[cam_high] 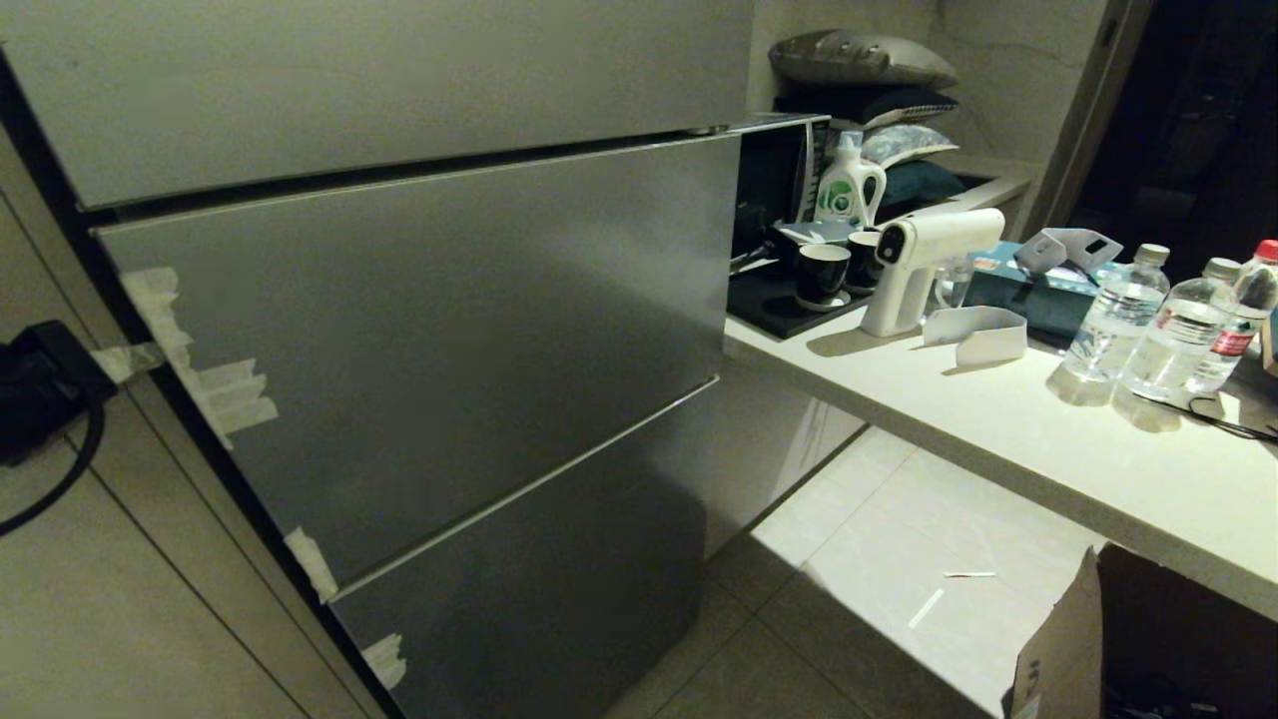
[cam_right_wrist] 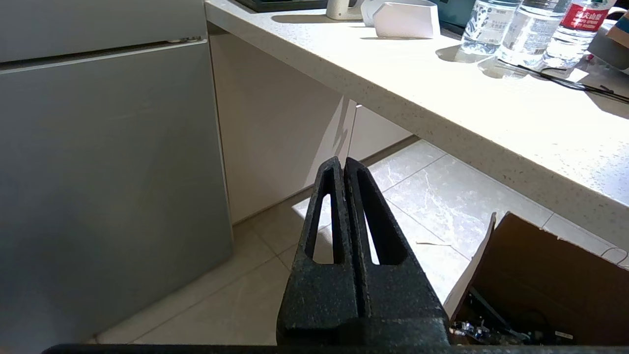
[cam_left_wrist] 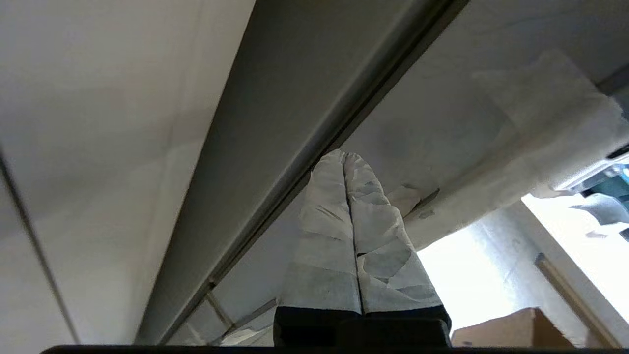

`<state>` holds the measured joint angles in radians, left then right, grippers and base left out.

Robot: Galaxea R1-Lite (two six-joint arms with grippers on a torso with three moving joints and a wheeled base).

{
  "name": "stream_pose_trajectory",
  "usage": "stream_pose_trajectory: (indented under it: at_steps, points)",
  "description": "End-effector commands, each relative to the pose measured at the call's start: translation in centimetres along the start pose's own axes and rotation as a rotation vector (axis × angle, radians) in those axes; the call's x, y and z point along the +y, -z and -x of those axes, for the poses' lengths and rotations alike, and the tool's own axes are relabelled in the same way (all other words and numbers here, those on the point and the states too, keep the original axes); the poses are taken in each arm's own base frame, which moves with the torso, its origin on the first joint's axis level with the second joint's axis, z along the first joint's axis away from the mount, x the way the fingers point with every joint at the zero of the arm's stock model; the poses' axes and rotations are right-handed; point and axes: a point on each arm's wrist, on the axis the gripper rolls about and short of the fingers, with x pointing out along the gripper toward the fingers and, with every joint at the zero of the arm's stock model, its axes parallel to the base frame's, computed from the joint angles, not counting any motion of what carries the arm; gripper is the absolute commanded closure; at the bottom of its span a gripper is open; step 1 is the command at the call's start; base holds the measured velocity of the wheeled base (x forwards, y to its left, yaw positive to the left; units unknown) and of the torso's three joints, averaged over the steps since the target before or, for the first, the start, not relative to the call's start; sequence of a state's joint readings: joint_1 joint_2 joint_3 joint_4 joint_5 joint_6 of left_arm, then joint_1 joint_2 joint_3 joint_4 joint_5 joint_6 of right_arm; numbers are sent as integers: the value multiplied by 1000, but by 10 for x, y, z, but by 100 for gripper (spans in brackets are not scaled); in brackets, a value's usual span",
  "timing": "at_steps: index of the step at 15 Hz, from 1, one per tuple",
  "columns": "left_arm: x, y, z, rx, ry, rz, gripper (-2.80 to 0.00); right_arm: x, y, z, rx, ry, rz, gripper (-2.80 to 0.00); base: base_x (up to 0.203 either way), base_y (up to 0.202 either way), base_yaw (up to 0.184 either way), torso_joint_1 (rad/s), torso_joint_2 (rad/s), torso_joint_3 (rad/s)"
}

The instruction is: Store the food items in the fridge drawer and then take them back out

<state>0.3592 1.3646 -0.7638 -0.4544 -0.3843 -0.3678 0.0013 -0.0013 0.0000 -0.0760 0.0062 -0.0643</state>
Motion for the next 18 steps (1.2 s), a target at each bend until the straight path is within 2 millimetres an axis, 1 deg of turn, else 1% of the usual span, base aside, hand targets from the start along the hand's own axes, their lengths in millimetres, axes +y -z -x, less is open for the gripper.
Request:
stream_pose_trajectory:
  at_steps: [1,5,7,9,15,18]
  points:
    - [-3,3,-6,11,24,2,0,1,9,-2,30,-2,-2,0,0,0,0,0,0,0]
    - [-15,6,-8,20,78,21,0,1,8,-2,28,-2,-36,0,0,0,0,0,0,0]
    - [-16,9,-8,30,81,23,0,0,8,-2,27,5,-53,0,0,0,0,0,0,0]
    - [-17,13,-4,40,90,24,0,0,8,-2,27,11,-64,0,0,0,0,0,0,0]
    - [-25,14,10,32,133,12,0,0,8,-2,25,11,-67,0,0,0,0,0,0,0]
    - [-29,23,11,61,153,12,0,0,8,-2,25,11,-67,0,0,0,0,0,0,0]
